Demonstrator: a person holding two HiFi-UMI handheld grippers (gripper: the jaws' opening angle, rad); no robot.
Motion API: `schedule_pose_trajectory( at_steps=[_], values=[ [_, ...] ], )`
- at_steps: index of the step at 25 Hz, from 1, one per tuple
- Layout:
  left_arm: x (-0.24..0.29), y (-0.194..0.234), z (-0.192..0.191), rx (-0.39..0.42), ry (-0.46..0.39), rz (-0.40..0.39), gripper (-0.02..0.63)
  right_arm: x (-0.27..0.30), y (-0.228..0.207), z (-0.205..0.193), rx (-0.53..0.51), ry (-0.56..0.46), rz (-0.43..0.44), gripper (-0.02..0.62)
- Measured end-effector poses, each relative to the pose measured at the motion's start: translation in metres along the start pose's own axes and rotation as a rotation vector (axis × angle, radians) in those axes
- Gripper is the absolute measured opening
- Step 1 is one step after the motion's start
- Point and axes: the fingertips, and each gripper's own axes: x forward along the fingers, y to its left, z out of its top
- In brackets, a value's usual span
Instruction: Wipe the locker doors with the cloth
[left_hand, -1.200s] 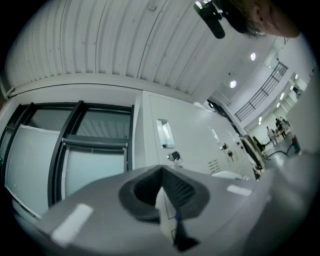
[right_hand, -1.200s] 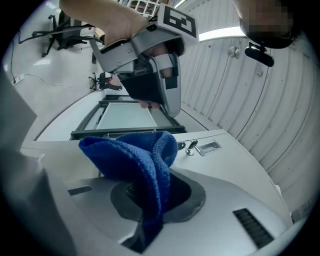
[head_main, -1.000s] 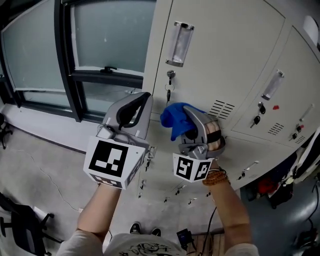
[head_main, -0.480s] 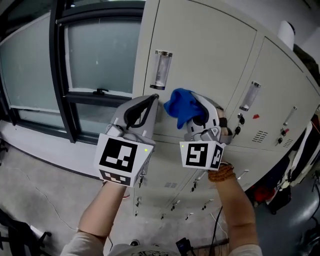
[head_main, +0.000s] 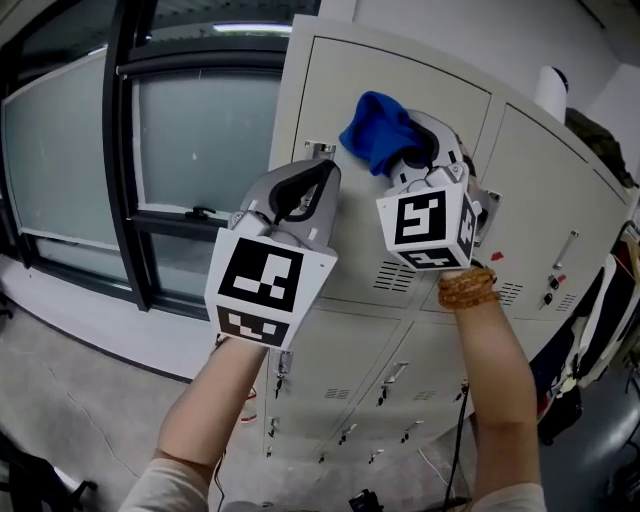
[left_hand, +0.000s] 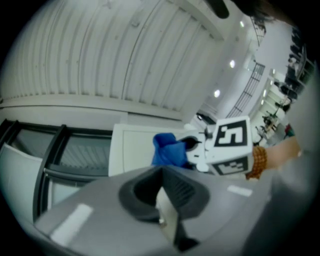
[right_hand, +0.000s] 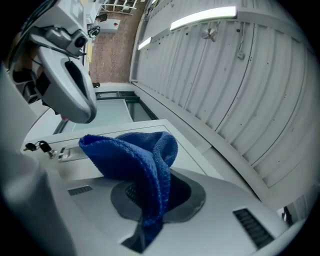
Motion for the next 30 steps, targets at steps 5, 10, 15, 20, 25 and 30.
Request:
schedule_pose_trajectory(
  at_steps=[5,10,15,20,25,30],
  values=[
    [0.003,-0.004,0.013,0.01,-0.027,-0.003,0.002,0.024,-0.04,0.016,-0.004,-0.017,-0.06,0.029],
    [0.009,-0.012,0.024,0.026,-0.051,-0.015,0.002,0.027,-0.059,0.017,-0.008,-0.021,-0.083,0.028],
    [0.017,-0.029,0.022,0.024,-0.05,-0.046,0.002,0.011,-0.086,-0.016,0.06,0.002,-0.137,0.028],
    [0.018,-0.037,0.01,0.027,-0.027,-0.05,0.002,-0.006,-0.068,-0.028,0.009,0.003,-0.155,0.028],
    [0.01,-0.038,-0.013,0.004,0.007,-0.037,0.002,-0.032,-0.016,-0.041,-0.013,-0.018,-0.13,0.028],
    [-0.003,-0.046,-0.042,-0.024,0.054,-0.029,0.002,-0.061,0.046,-0.052,-0.035,-0.024,-0.078,0.028]
  ],
)
